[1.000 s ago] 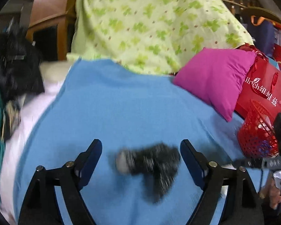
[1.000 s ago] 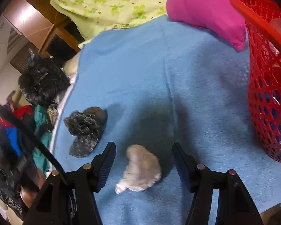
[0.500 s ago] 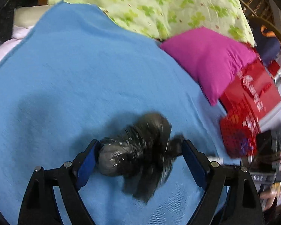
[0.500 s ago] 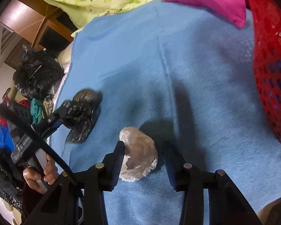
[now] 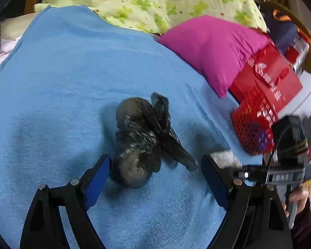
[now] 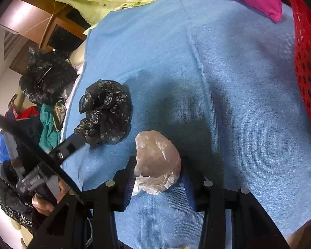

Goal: Collect trash
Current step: 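Lift the black bag and white plastic bag off the blanket with both tools, then carry the black bag and white bag over the red mesh basket with both tools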

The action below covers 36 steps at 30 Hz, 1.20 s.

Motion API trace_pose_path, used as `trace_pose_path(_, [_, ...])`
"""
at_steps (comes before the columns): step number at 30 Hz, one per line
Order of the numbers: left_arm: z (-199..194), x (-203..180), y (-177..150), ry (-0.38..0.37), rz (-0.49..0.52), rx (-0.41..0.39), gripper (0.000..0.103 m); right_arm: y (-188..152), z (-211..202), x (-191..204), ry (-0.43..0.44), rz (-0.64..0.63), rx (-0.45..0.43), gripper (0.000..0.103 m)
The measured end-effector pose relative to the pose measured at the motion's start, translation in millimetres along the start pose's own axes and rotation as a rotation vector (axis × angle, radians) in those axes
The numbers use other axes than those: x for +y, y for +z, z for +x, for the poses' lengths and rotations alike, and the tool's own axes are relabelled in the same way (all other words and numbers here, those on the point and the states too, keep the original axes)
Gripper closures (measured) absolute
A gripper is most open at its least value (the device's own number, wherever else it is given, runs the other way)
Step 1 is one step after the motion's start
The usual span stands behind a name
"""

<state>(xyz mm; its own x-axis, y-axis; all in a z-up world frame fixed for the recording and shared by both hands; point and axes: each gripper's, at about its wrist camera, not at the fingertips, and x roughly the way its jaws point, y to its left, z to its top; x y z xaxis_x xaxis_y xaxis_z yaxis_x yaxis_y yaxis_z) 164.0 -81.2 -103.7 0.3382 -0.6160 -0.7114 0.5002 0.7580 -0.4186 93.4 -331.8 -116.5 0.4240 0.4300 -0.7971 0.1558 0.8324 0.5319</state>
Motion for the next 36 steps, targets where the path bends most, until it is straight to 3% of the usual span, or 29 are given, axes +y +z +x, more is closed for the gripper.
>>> trace_pose_path(8, [11,-1,7,0.064,-0.002,-0.016,0.015,-5,7,6,-0.017,-0.035,0.011,0.057])
trace_pose_path(9, [13,-4,7,0.076,0.009,-0.02,0.02,-5,9,7,-0.022,-0.04,0.009,0.058])
trace_pose_path(11, [16,-6,4,0.113,0.039,-0.008,0.042,-7,12,12,-0.042,-0.064,0.0,0.064])
trace_pose_path(12, [20,-7,6,0.13,0.042,0.006,0.059,-7,13,16,-0.055,-0.084,-0.005,0.065])
trace_pose_path(13, [22,-6,5,0.15,0.042,0.012,0.067,-9,14,18,-0.064,-0.095,-0.012,0.068])
trace_pose_path(18, [7,-12,3,0.208,0.046,-0.071,0.072,-10,5,31,-0.126,-0.162,-0.087,0.071])
trace_pose_path(26, [-29,-42,-8,0.34,0.093,-0.213,0.072,-6,-24,34,-0.115,-0.168,-0.195,0.071])
trace_pose_path(36, [-60,-98,-12,0.453,0.19,-0.28,0.072,-14,-72,43,-0.073,-0.208,-0.362,0.071])
